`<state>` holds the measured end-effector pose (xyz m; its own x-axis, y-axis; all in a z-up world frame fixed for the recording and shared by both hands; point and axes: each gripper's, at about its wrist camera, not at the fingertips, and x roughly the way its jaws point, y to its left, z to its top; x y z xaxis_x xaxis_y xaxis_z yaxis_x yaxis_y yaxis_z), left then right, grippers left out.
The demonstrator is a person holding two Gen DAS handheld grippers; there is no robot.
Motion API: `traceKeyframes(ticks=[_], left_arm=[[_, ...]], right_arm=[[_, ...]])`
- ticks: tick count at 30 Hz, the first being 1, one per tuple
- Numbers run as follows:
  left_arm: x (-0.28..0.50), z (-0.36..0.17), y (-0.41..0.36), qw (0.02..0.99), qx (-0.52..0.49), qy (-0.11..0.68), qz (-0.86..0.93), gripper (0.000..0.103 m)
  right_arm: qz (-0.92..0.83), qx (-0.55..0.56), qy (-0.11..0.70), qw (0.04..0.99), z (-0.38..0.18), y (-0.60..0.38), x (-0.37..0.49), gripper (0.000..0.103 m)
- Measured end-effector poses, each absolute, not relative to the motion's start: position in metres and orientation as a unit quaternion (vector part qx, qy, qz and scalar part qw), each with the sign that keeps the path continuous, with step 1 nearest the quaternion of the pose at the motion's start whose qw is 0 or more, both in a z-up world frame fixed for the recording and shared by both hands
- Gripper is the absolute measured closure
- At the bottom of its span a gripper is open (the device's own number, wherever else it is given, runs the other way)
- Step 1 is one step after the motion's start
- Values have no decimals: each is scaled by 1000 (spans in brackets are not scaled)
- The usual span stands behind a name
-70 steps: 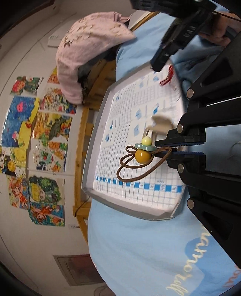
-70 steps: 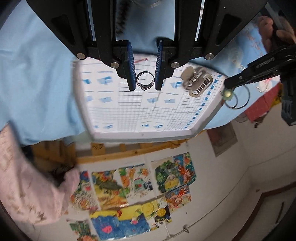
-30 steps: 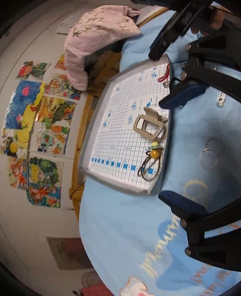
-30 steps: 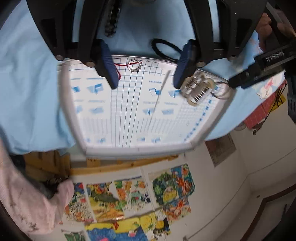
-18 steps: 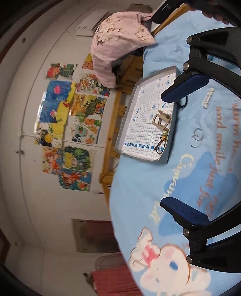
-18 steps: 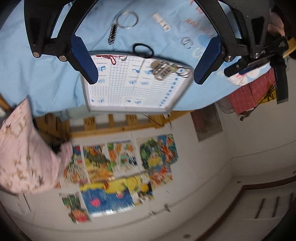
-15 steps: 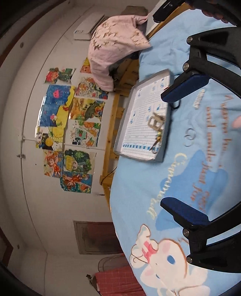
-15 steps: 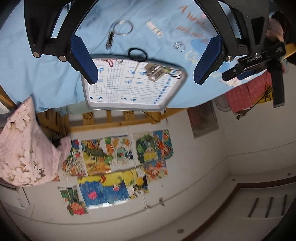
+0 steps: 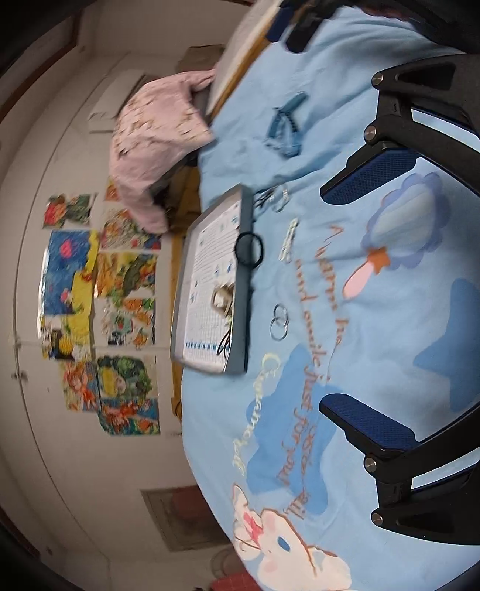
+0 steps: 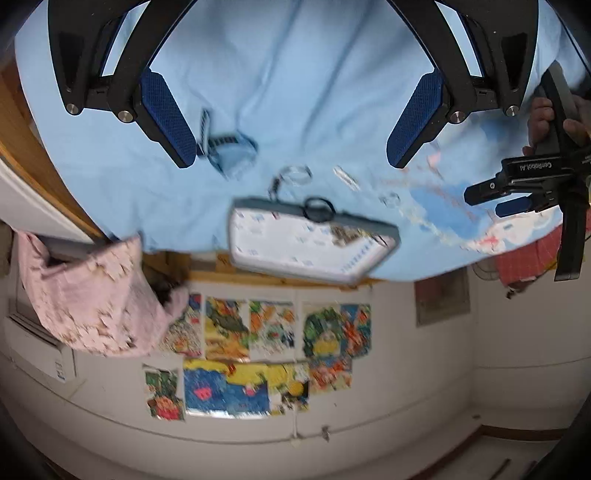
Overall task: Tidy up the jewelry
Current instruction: 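Withdraw both tools from the tray toward the remaining jewelry, then grasp the white chain strip with the left tool while the right tool grasps the blue watch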
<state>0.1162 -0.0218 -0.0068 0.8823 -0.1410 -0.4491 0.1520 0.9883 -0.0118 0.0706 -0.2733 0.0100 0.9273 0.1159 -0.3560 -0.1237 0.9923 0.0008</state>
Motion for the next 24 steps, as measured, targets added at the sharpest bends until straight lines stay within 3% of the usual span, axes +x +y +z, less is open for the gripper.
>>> traceKeyframes(ticks=[8,13,20,24], left_arm=[[129,-8,-45,959,58,256,-105,0],[166,-20,-65,938,59,308,-146,0],[212,-25,-91,936,75,313,-144,1],[245,-35,-104,932,89,329,-126,25]], right_arm=[[40,43,203,977,8,-302,85,1],[26,48,224,973,4,-314,128,1],[36,59,244,967,-2,-336,196,2],[37,80,257,963,-13,-343,216,2]])
